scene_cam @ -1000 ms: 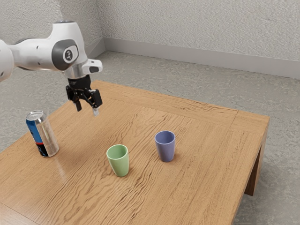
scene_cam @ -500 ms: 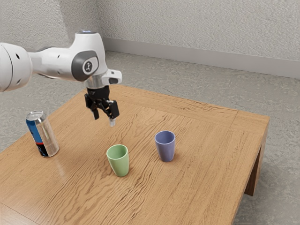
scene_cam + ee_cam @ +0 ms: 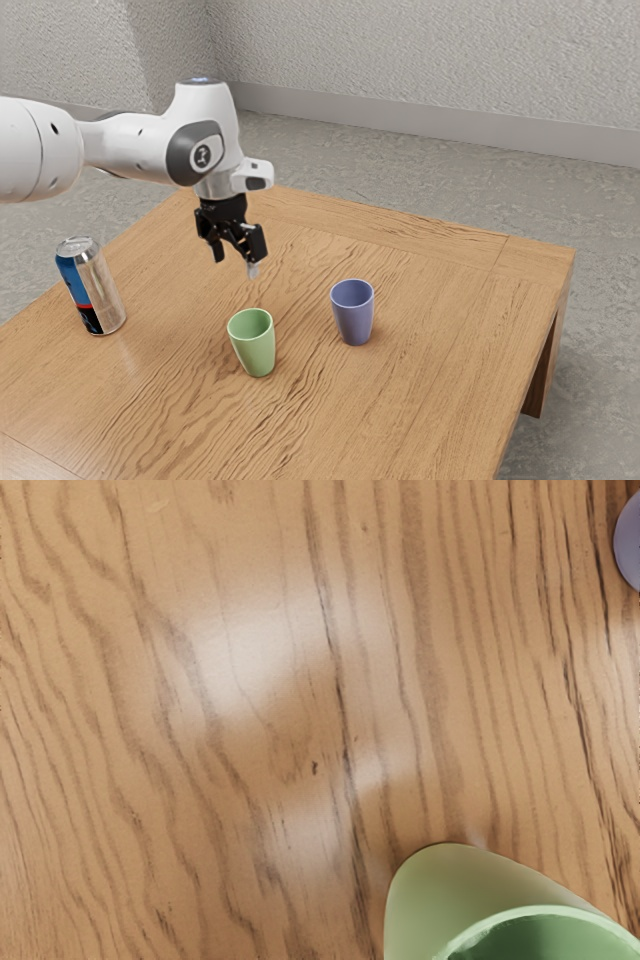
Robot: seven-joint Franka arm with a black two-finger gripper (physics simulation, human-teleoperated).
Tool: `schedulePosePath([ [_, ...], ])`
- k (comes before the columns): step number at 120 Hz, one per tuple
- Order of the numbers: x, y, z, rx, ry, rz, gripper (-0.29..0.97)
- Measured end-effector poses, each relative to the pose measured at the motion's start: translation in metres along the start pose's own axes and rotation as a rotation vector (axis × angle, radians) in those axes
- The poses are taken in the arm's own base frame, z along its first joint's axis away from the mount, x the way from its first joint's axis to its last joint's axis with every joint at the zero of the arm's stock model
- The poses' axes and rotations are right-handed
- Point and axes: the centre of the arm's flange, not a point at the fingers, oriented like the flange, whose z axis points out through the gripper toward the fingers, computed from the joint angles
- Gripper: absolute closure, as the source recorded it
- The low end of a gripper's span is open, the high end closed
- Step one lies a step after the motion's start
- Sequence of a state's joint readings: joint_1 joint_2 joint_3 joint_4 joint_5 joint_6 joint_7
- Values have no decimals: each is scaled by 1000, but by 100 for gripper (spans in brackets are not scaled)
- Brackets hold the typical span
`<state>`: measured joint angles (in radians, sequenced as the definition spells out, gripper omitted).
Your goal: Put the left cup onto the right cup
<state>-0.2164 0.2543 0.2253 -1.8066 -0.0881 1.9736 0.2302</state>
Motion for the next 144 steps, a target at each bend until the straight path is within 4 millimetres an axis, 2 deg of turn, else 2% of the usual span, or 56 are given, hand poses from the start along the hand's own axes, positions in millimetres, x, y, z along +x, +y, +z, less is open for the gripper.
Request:
schedulePosePath([
  [18,-25,-4,3,-15,-1,-18,2],
  [41,-35,-4,21,-19,-25,-57,2],
  [63,-35,14,30,-16,-38,-57,2],
  [79,-35,20,35,-13,-47,-67,2],
  [119,-38,14,58,-3,-61,-118,2],
  [144,-35,11,81,4,-86,-138,2],
])
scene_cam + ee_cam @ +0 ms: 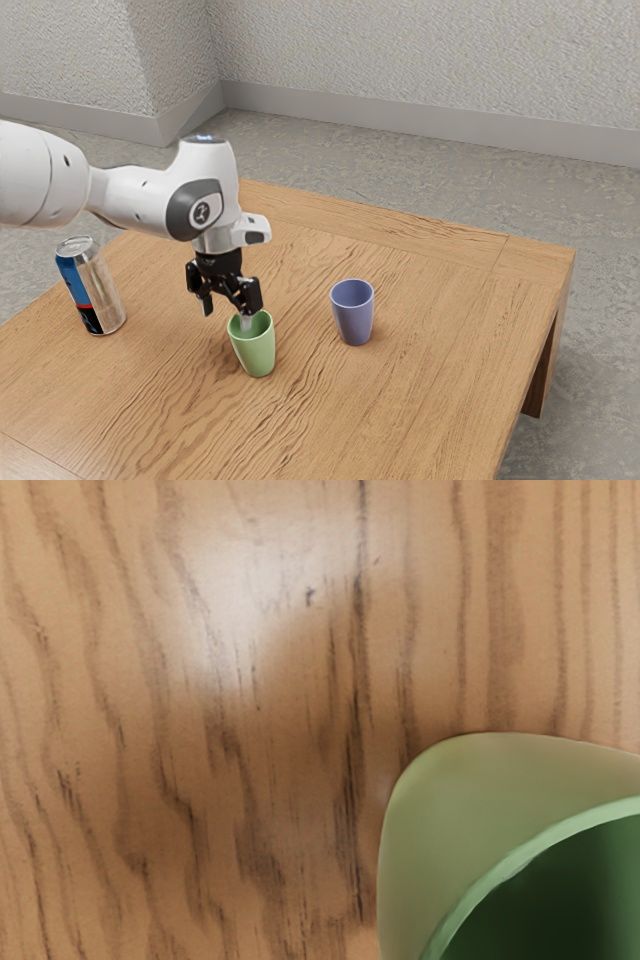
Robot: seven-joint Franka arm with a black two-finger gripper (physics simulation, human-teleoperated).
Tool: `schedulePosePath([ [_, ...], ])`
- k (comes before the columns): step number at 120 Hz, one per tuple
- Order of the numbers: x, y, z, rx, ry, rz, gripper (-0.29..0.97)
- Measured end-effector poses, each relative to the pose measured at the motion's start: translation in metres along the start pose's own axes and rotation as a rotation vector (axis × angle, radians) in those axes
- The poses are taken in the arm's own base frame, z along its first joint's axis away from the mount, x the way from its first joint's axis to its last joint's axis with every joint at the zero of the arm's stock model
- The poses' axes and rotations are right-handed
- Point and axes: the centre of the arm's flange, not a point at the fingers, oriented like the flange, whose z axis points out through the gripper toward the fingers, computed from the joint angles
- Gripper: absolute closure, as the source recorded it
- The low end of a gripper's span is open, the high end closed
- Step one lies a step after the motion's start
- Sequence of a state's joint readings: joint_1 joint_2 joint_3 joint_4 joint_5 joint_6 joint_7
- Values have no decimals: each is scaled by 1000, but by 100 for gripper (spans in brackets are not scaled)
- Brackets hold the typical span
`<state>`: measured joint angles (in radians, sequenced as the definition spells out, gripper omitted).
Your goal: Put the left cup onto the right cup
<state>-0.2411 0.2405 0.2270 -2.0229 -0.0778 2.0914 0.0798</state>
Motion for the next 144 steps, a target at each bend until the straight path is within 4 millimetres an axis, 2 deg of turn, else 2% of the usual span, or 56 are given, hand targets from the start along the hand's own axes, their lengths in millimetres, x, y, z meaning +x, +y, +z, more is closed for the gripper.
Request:
schedulePosePath([
  [30,5,3,15,2,-9,-14,2],
  [51,6,8,15,3,1,-12,4],
  [86,7,11,10,3,16,-15,35],
  [108,7,18,10,4,19,-7,48],
  [127,8,18,8,6,22,-6,65],
  [144,8,18,7,11,24,-4,73],
])
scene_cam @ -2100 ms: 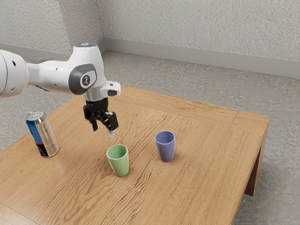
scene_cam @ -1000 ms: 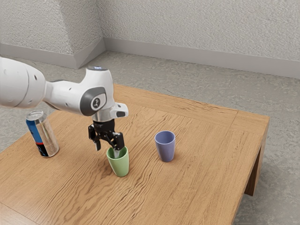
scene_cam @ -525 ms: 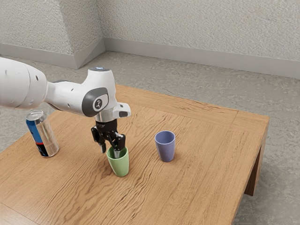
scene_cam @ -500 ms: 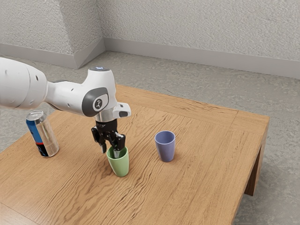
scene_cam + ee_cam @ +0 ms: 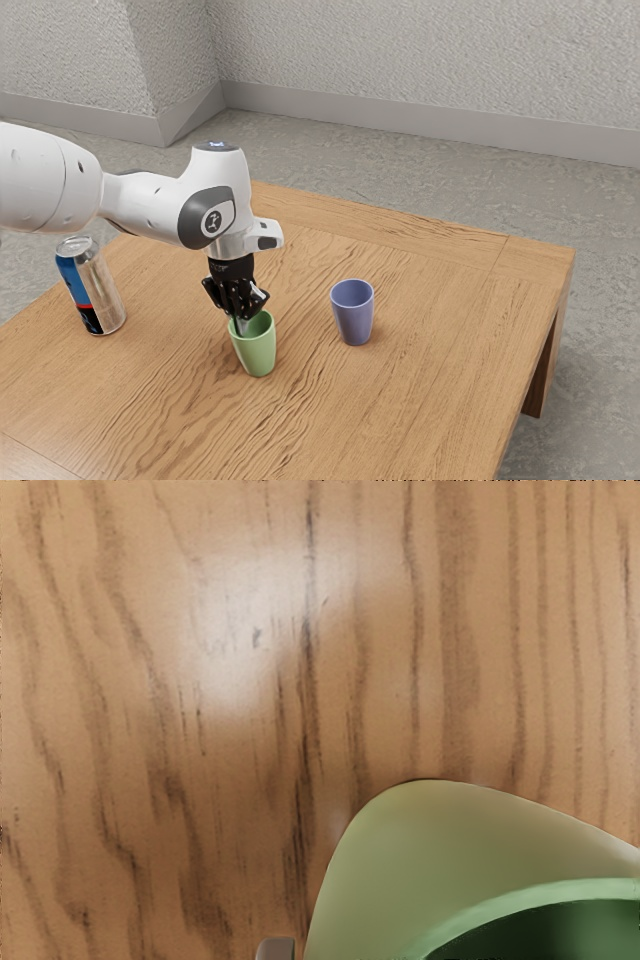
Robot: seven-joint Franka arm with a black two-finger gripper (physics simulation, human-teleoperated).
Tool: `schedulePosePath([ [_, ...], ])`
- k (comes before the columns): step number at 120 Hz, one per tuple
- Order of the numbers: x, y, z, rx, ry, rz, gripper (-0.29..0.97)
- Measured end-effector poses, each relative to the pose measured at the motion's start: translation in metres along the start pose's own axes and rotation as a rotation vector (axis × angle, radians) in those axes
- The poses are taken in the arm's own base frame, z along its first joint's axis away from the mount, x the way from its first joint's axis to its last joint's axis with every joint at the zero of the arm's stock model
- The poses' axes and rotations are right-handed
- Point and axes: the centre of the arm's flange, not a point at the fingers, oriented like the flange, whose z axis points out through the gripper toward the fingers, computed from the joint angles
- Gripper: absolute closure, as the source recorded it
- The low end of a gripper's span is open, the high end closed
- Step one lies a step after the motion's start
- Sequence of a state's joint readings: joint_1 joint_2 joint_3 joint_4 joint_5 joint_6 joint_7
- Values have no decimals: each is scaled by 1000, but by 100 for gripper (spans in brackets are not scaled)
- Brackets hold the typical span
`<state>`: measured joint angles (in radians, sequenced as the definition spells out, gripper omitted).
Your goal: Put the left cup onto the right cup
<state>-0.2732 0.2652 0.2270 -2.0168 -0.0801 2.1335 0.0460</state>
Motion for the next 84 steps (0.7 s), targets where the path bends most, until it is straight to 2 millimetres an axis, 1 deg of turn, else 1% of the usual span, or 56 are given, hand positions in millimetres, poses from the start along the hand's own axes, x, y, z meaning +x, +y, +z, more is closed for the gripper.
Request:
schedulePosePath([
  [19,0,0,-6,5,11,7,76],
  [40,-2,2,-28,14,48,25,78],
  [56,1,1,-51,21,85,33,78],
  [77,12,4,-95,25,122,41,78],
  [84,14,5,-105,25,123,42,79],
])
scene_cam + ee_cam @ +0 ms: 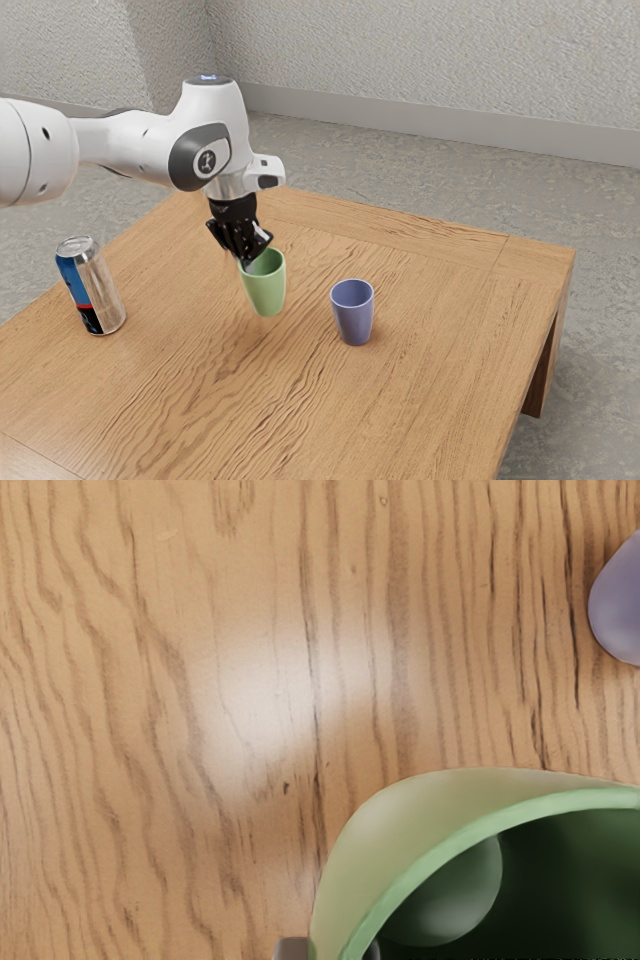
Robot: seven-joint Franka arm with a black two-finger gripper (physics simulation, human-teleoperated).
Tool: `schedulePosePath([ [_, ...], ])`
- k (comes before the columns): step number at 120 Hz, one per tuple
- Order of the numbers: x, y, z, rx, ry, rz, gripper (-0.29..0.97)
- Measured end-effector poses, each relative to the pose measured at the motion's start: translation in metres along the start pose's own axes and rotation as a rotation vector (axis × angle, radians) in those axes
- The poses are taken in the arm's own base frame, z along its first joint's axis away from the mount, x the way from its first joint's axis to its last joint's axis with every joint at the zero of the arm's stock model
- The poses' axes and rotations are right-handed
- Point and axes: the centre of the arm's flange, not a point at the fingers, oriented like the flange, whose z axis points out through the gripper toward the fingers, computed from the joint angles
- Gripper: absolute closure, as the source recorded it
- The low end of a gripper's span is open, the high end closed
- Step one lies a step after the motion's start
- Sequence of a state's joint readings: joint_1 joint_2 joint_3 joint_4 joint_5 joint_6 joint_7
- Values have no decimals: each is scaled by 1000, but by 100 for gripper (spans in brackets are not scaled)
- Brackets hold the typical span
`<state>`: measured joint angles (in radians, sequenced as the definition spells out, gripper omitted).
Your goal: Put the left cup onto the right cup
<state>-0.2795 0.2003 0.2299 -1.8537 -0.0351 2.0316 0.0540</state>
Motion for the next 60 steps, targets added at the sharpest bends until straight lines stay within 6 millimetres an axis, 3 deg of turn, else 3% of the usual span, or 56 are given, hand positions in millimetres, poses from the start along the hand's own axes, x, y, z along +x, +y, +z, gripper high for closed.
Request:
schedulePosePath([
  [30,7,3,-35,-3,-11,8,79],
  [60,10,26,-50,-7,-27,46,79],
])
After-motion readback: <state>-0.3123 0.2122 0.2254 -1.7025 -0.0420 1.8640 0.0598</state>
